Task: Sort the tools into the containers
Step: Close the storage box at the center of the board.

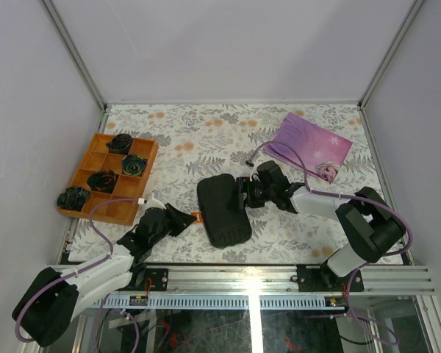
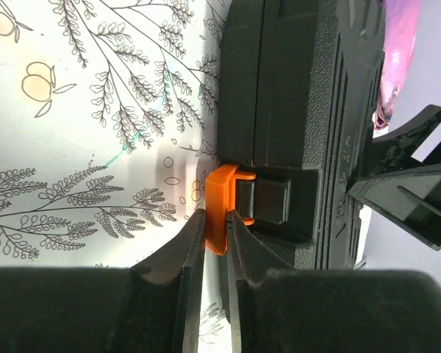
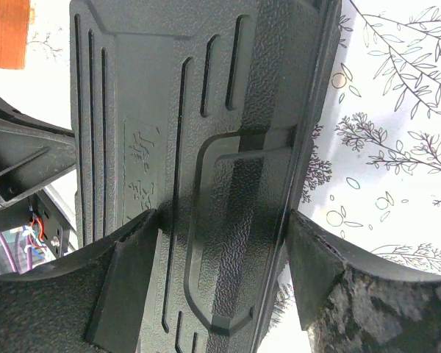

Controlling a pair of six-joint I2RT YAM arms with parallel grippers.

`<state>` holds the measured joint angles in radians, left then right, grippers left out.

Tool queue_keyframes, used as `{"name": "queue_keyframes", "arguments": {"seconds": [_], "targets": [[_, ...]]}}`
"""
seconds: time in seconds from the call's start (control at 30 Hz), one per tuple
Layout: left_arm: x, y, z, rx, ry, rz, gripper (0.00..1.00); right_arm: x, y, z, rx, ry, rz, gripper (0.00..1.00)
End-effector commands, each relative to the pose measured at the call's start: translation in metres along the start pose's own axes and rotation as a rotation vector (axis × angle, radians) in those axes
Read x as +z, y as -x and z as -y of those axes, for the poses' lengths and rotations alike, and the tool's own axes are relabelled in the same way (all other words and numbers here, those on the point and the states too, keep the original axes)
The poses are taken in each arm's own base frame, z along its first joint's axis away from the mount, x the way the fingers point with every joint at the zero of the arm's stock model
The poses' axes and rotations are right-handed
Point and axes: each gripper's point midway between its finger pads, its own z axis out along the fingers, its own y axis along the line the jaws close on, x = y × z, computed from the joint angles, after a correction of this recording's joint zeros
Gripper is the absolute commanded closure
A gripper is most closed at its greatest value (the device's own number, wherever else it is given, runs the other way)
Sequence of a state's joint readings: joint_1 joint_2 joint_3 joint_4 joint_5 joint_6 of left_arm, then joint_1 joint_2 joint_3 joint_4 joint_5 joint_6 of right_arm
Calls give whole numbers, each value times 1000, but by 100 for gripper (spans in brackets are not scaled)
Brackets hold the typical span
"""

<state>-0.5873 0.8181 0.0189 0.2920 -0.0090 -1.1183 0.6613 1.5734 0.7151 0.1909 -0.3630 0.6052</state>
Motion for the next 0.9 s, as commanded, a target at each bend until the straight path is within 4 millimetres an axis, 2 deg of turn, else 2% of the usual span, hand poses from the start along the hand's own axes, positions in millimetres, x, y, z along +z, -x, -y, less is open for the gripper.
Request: {"name": "queue_keyframes", "arguments": {"seconds": [0.0,0.53,0.87], "targets": [[-2,7,-21,60,127,23,94,2,-54,43,-10,-158,-165,39],[-10,23,5,151,199,41,97,2,-51,42,-13,-159,-165,39],[-14,24,27,159,155,40,94,3,-53,41,-16,-158,-170,39]]}}
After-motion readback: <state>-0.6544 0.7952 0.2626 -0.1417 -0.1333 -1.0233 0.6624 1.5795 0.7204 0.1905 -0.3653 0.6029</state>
